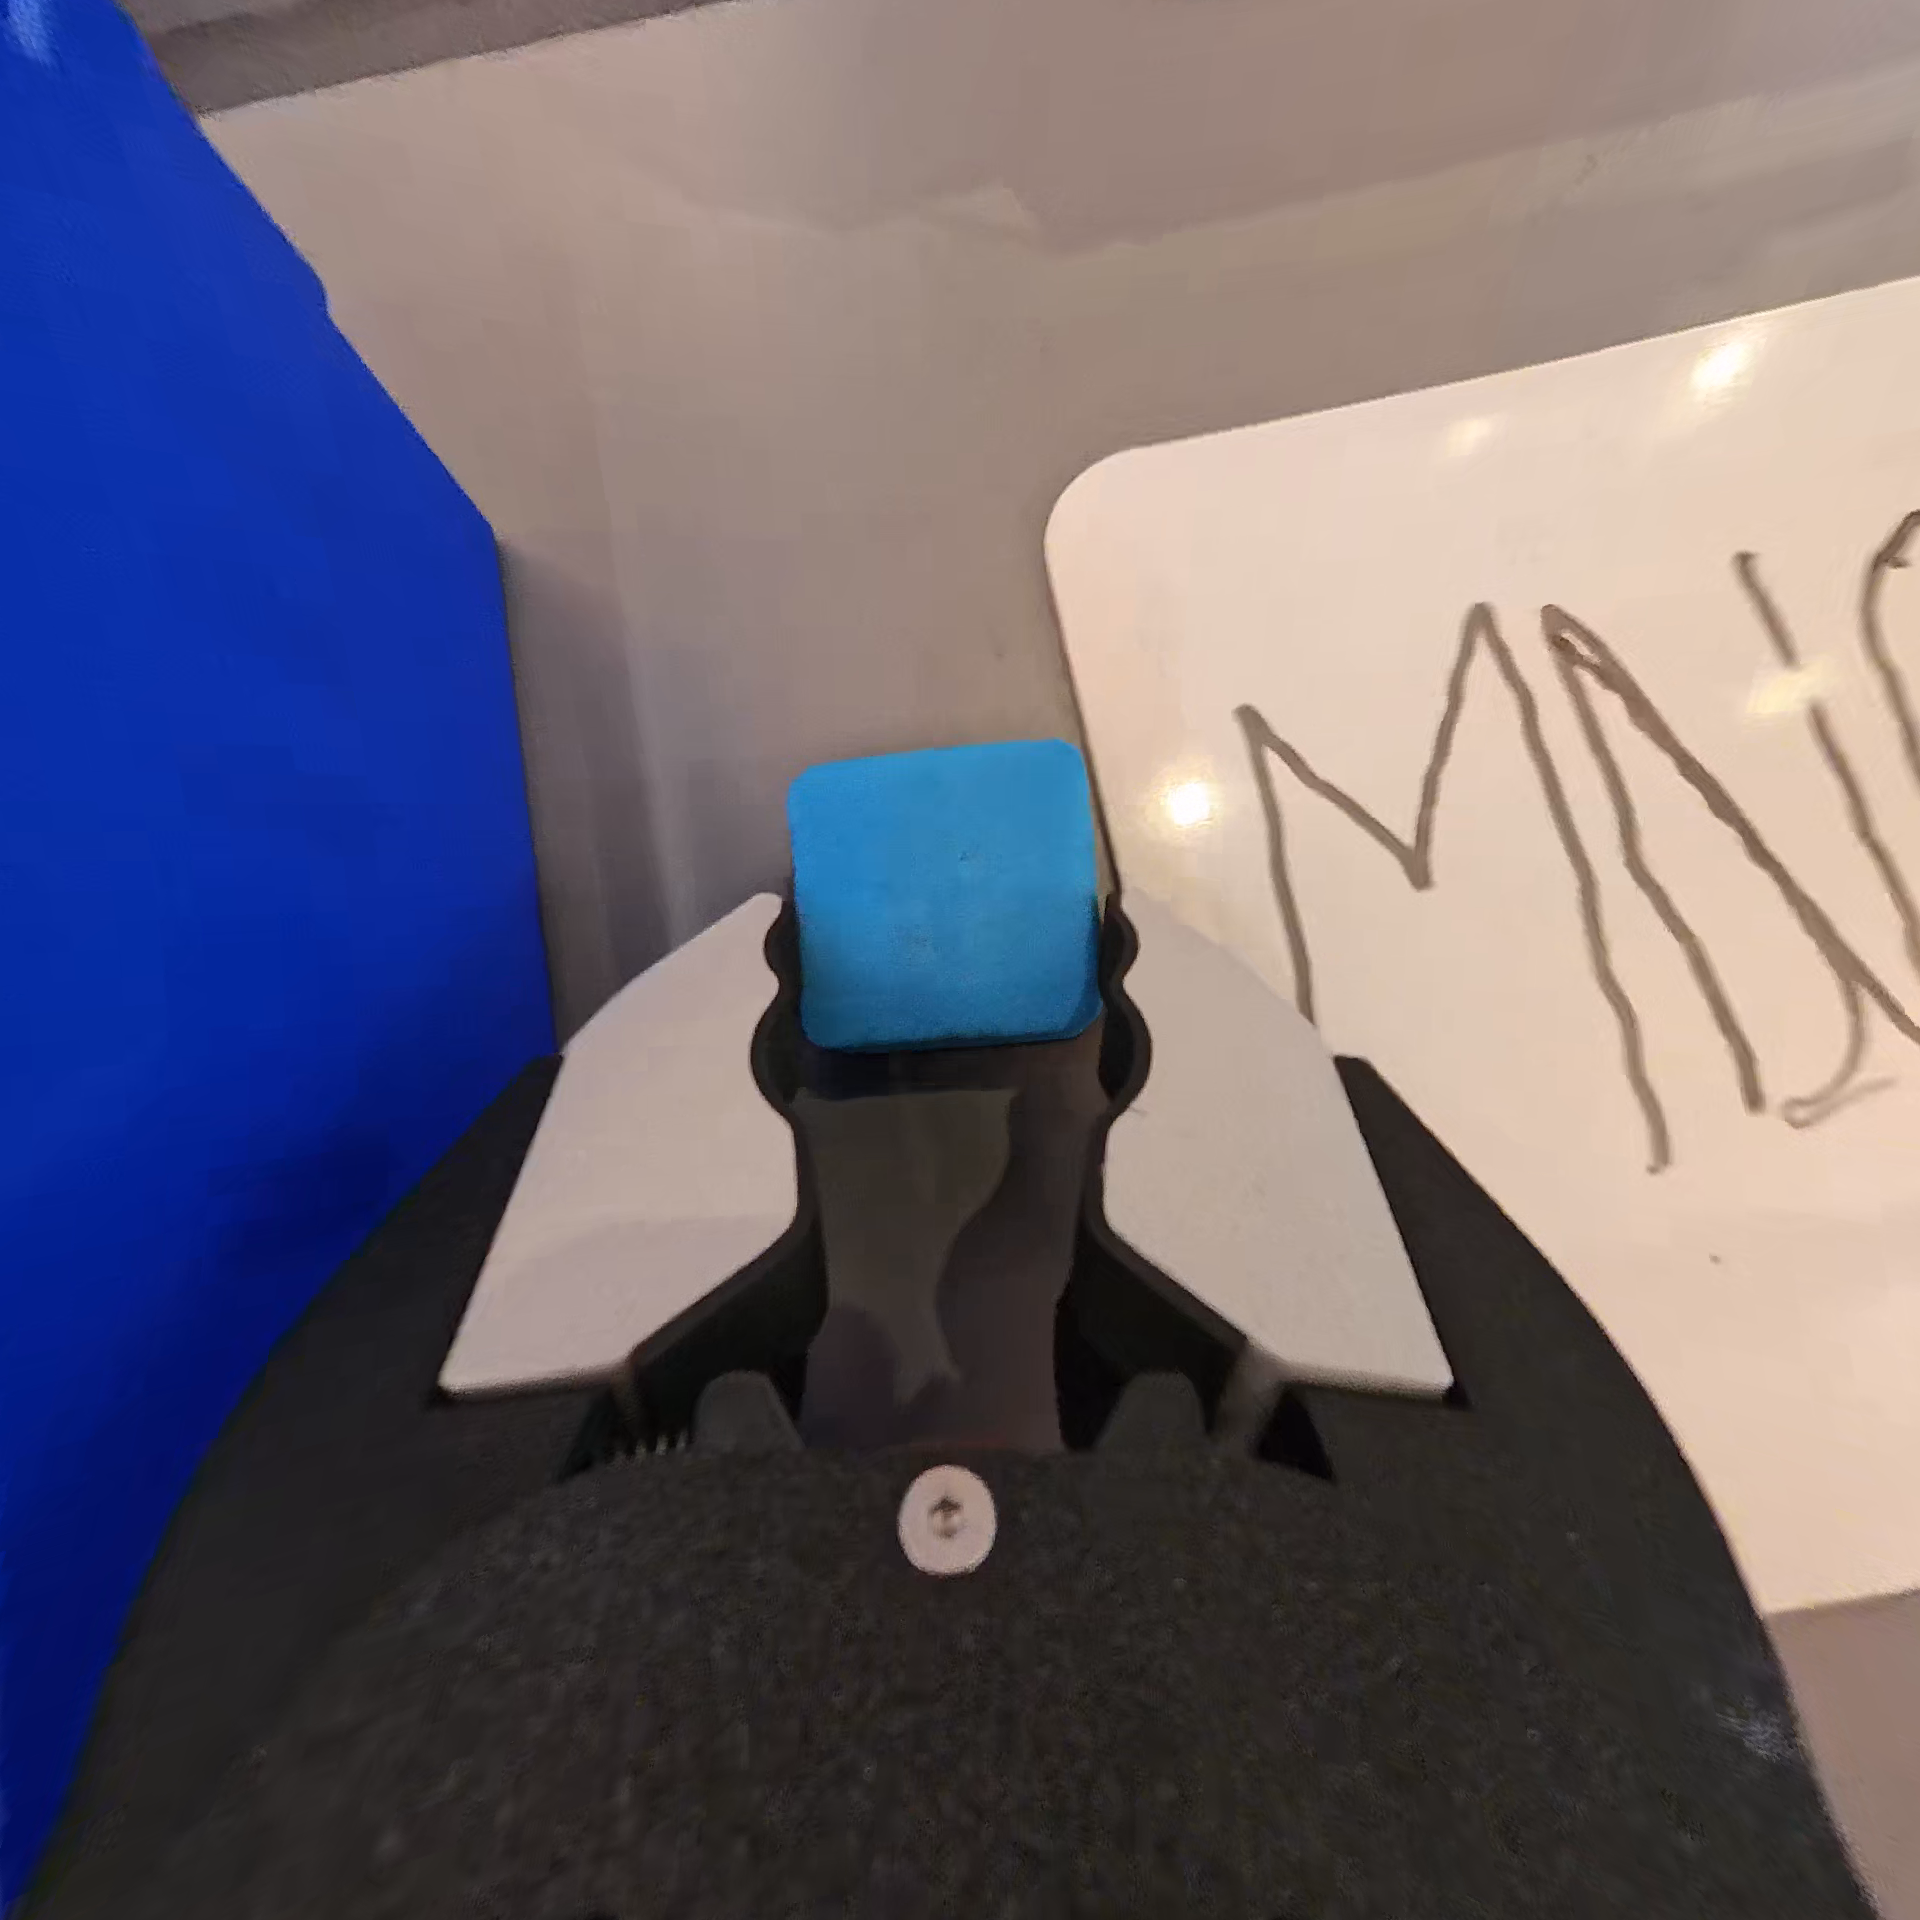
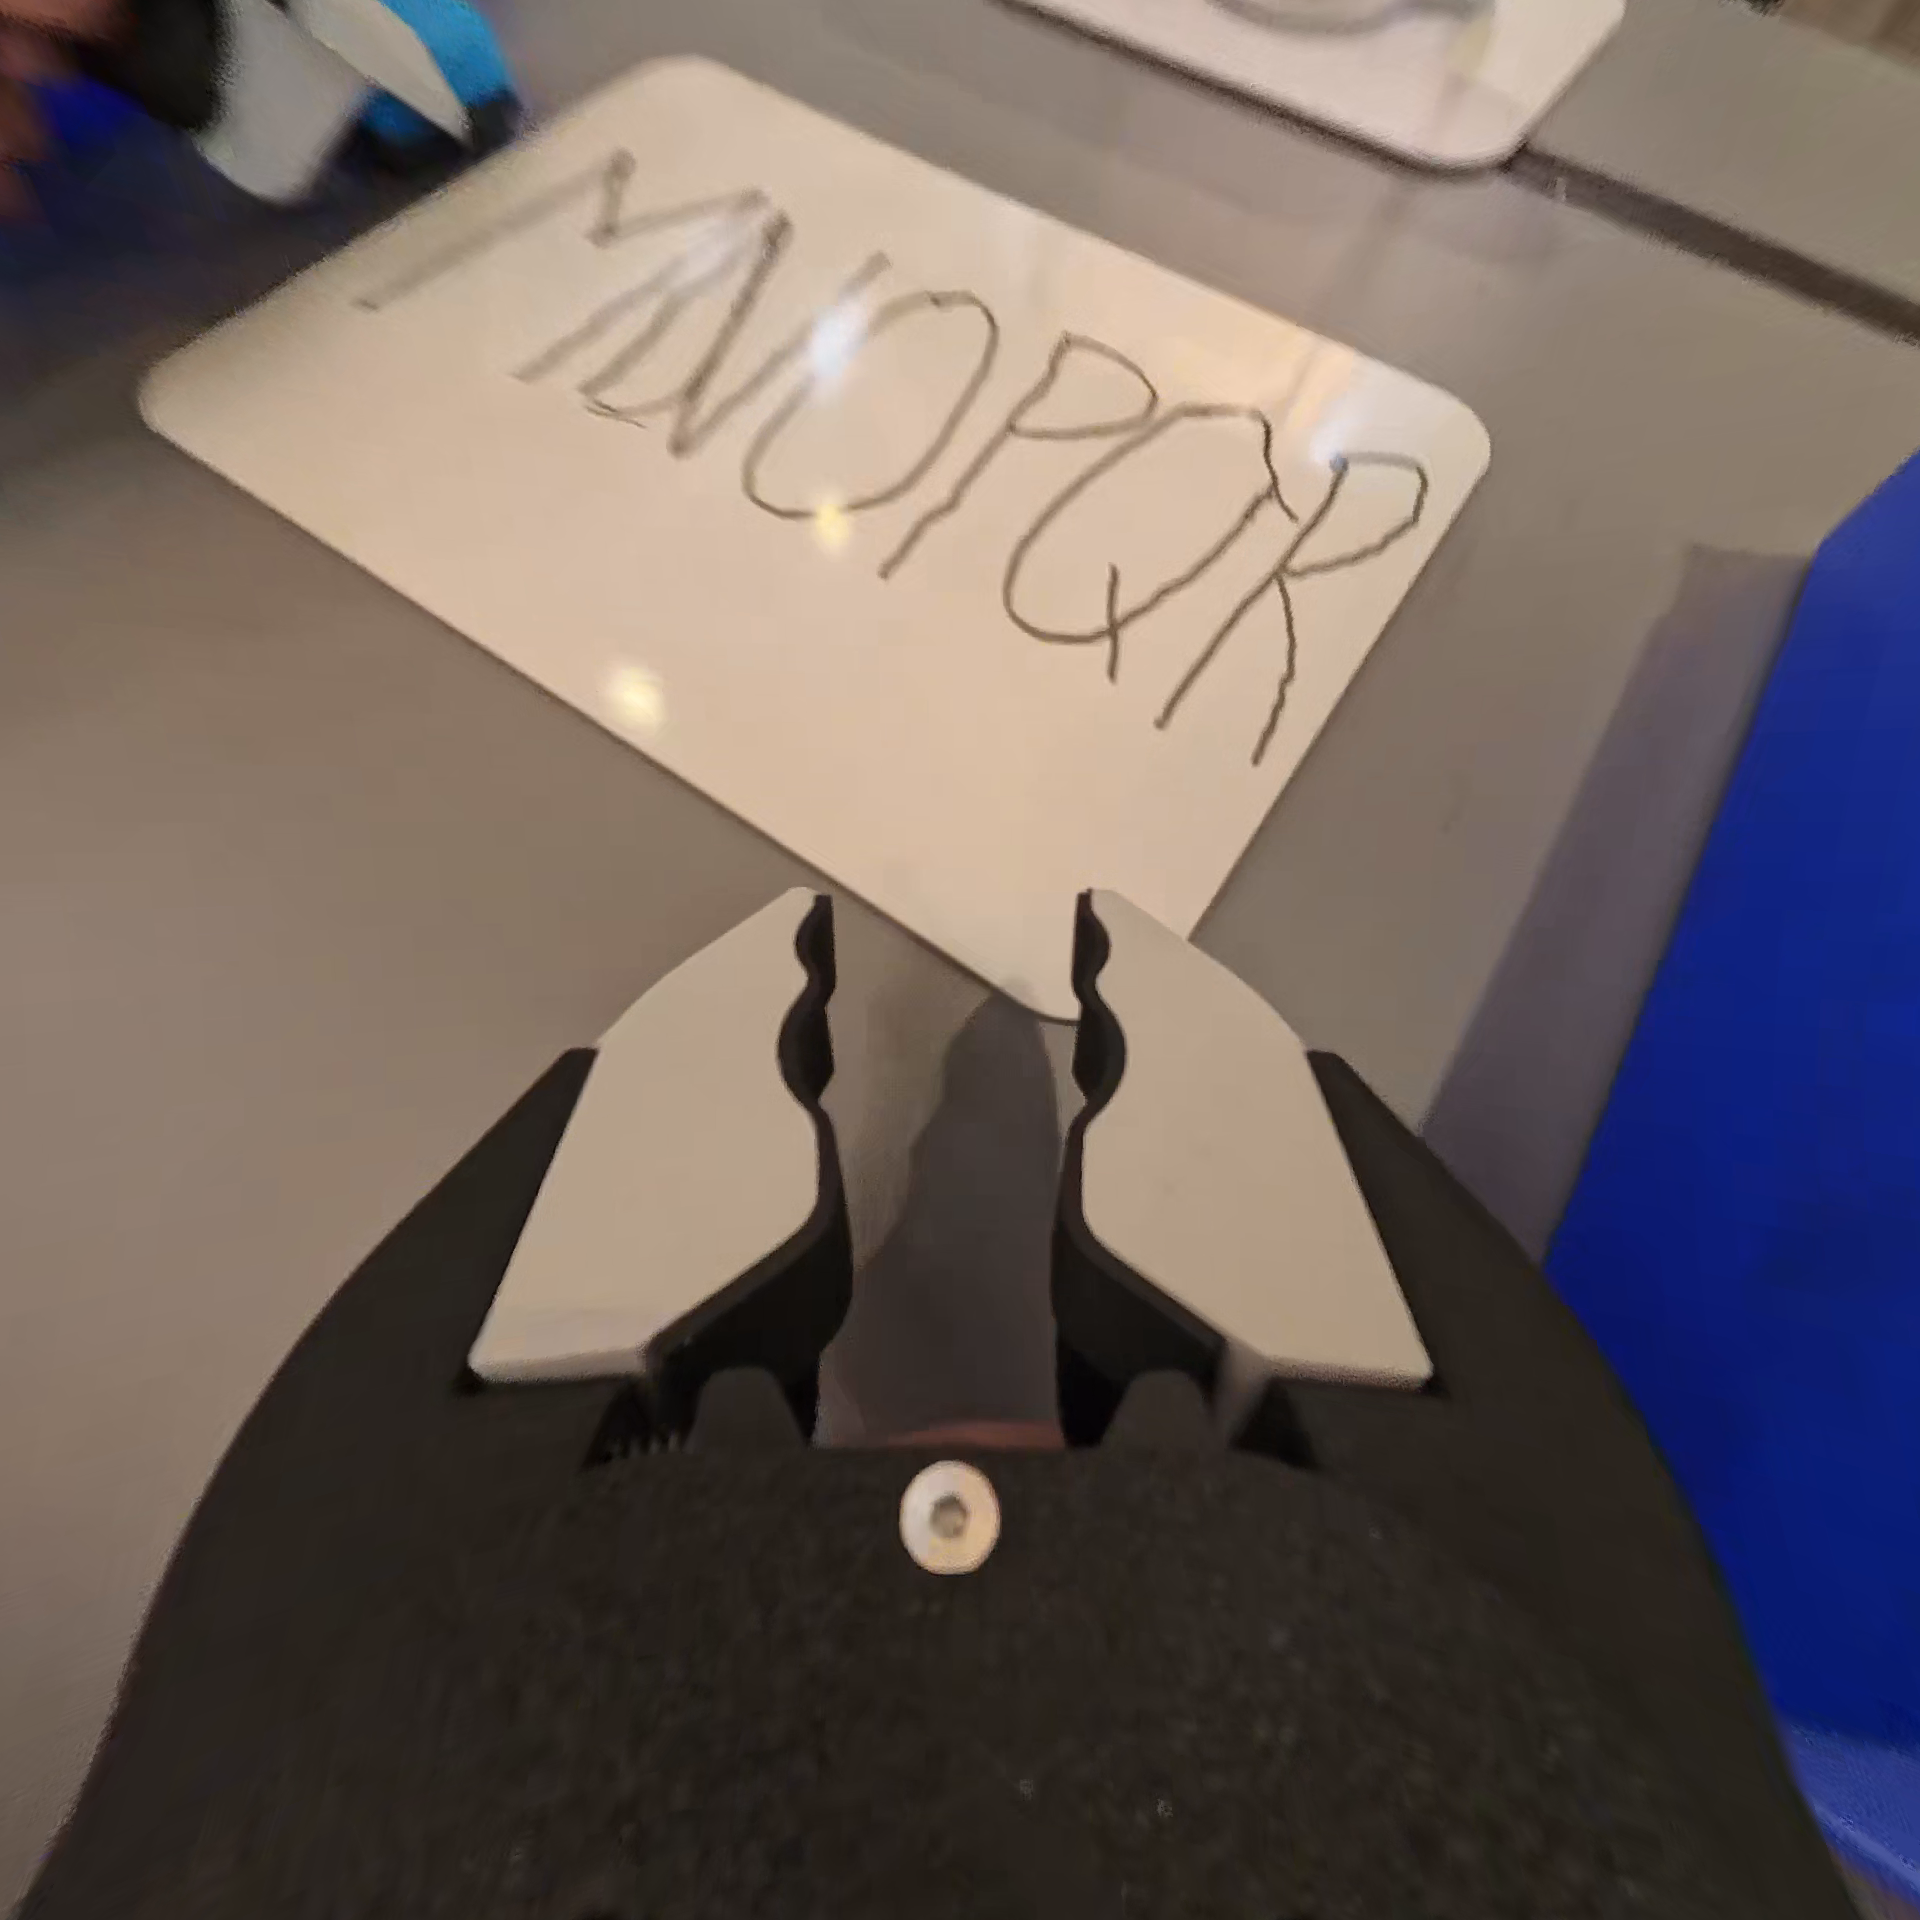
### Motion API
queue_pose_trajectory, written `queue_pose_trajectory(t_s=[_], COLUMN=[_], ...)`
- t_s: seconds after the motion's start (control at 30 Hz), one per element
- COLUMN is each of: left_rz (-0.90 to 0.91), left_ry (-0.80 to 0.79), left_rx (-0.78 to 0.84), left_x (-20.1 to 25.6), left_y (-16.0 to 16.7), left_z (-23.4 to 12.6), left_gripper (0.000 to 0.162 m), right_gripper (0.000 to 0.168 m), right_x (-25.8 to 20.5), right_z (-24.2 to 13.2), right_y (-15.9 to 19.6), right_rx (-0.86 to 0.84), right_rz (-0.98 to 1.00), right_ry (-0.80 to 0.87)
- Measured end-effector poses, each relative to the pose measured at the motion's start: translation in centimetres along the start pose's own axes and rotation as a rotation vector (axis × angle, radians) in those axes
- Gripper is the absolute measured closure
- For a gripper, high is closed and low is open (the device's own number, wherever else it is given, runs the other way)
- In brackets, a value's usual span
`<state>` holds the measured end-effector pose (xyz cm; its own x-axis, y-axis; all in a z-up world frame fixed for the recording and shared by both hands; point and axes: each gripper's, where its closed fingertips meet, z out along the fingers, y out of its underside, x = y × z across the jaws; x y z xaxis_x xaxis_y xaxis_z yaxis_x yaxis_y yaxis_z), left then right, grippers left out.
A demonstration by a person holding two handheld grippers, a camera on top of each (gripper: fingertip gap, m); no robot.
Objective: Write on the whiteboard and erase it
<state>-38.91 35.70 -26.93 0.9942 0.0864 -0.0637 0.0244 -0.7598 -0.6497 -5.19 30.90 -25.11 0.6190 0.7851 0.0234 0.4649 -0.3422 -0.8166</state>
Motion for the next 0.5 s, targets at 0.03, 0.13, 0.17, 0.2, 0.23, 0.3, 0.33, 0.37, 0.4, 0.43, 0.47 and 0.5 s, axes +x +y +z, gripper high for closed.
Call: queue_pose_trajectory(t_s=[0.03, 0.13, 0.17, 0.2, 0.23, 0.3, 0.33, 0.37, 0.4, 0.43, 0.47, 0.5], left_rz=[0.023, 0.136, 0.187, 0.241, 0.289, 0.375, 0.417, 0.454, 0.476, 0.488, 0.494, 0.496], left_ry=[0.006, 0.164, 0.241, 0.314, 0.366, 0.403, 0.411, 0.413, 0.400, 0.374, 0.356, 0.345], left_rx=[0.016, 0.088, 0.066, 0.033, 0.000, -0.075, -0.117, -0.162, -0.190, -0.209, -0.220, -0.235], left_x=[0.3, 3.7, 5.1, 6.4, 7.3, 8.0, 8.2, 8.1, 7.8, 7.4, 7.1, 6.9], left_y=[-0.5, -2.4, -2.4, -2.0, -1.5, -0.3, 0.7, 1.7, 2.5, 3.2, 3.7, 4.3], left_z=[-0.7, -3.6, -4.3, -4.9, -5.4, -5.7, -5.8, -5.8, -5.6, -5.3, -5.0, -4.7], left_gripper=[0.108, 0.108, 0.108, 0.108, 0.108, 0.108, 0.108, 0.108, 0.108, 0.108, 0.108, 0.108], right_gripper=[0.121, 0.111, 0.108, 0.103, 0.098, 0.085, 0.082, 0.083, 0.082, 0.080, 0.079, 0.079], right_x=[0.5, 1.1, 1.3, 1.6, 1.8, 2.7, 2.8, 2.7, 2.4, 2.2, 2.1, 2.0], right_z=[0.6, 1.8, 2.0, 2.2, 2.3, 2.8, 3.2, 3.5, 3.8, 4.0, 4.1, 4.2], right_y=[0.3, 0.5, 0.3, 0.1, 0.1, 0.5, 0.8, 1.1, 1.3, 1.4, 1.3, 1.2], right_rx=[-0.033, -0.071, -0.068, -0.068, -0.077, -0.127, -0.155, -0.179, -0.198, -0.206, -0.208, -0.208], right_rz=[0.024, 0.111, 0.125, 0.129, 0.124, 0.094, 0.084, 0.081, 0.081, 0.083, 0.079, 0.074], right_ry=[0.010, 0.006, 0.013, 0.017, 0.027, 0.068, 0.071, 0.057, 0.033, 0.017, 0.009, 0.006])
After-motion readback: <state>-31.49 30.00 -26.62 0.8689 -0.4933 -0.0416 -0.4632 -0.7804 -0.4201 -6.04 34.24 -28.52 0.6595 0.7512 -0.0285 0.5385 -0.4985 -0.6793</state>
